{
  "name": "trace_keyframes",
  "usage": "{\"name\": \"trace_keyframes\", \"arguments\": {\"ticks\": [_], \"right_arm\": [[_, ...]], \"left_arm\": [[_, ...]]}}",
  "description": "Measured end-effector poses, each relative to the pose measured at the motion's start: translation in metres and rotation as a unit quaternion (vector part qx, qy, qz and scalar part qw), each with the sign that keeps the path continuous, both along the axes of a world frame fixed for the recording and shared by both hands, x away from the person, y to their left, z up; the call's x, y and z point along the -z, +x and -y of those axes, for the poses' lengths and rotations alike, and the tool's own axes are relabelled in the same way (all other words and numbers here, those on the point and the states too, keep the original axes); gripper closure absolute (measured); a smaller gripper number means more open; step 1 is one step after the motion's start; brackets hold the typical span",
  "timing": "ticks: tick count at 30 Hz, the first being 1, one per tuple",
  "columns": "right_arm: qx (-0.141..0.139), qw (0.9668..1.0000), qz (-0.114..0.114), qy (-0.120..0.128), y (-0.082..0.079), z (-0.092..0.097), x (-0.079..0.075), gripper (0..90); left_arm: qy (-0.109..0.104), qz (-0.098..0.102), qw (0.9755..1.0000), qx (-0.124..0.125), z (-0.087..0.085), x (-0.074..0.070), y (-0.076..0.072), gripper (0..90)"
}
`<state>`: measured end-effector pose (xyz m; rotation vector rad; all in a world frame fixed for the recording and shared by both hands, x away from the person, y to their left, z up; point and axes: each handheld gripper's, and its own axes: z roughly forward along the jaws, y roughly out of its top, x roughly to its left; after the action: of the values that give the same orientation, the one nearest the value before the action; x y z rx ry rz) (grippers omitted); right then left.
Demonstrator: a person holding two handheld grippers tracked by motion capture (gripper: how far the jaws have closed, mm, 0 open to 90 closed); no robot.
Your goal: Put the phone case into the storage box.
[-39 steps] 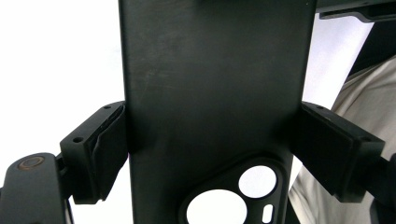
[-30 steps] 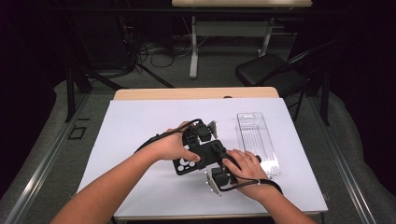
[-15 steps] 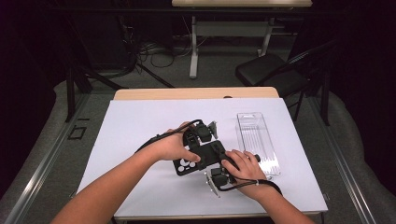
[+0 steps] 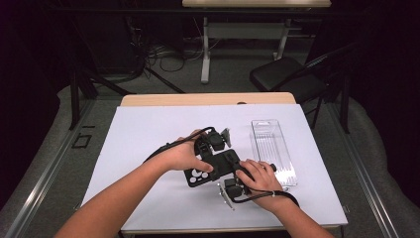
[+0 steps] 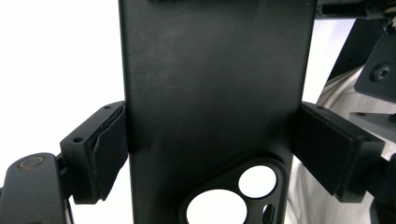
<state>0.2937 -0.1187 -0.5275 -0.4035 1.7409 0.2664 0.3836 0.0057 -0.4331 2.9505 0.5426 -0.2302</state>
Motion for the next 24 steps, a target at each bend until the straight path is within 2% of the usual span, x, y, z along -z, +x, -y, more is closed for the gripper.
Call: {"name": "trace_keyframes", "arguments": {"ticks": [5, 7, 12, 24], "right_arm": [[-0.002, 1.0, 0.0, -0.004, 0.0002, -0.0013, 0.0004, 77.8], [-0.005, 1.0, 0.006, 0.003, 0.001, -0.0014, 0.002, 78.0], [0.002, 1.0, 0.004, -0.003, 0.0007, -0.0015, 0.0008, 79.1], [-0.003, 0.9999, 0.01, -0.002, 0.0002, -0.0007, 0.0008, 86.3]], "left_arm": [[0.0, -0.004, 1.0, 0.004, 0.0002, -0.0001, 0.0001, 14.5], [-0.001, -0.005, 1.0, 0.003, 0.0001, -0.0001, 0.0001, 14.5], [-0.004, -0.006, 1.0, -0.001, -0.0005, 0.0006, 0.0001, 14.5], [-0.015, -0.027, 0.9995, -0.012, -0.0033, 0.0032, 0.002, 14.3]]}}
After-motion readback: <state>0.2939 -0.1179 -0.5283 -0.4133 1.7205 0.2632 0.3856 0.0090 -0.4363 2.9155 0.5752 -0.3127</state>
